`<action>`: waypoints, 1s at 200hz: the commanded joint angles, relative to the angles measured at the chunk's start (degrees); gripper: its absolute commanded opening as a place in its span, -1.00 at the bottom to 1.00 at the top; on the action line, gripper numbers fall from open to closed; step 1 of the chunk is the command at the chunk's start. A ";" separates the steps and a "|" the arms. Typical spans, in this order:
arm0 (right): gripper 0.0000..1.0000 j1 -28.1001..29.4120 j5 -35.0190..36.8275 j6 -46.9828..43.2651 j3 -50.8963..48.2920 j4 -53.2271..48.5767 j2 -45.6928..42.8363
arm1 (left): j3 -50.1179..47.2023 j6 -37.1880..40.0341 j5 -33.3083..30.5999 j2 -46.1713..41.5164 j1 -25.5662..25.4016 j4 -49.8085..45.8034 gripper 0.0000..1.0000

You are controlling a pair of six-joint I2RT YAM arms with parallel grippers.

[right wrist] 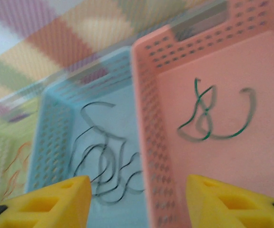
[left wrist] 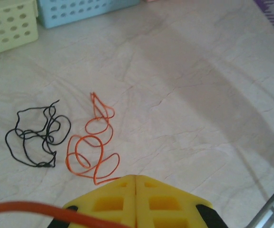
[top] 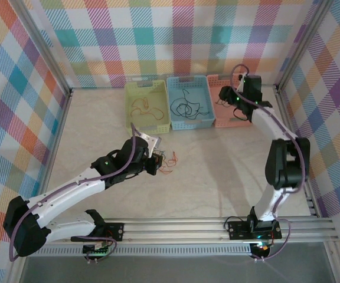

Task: Untangle the cables

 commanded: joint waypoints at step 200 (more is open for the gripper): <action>0.38 33.92 -22.58 -32.04 -37.42 40.71 -21.91 | 15.19 -7.20 7.32 -1.59 1.92 -4.59 -1.00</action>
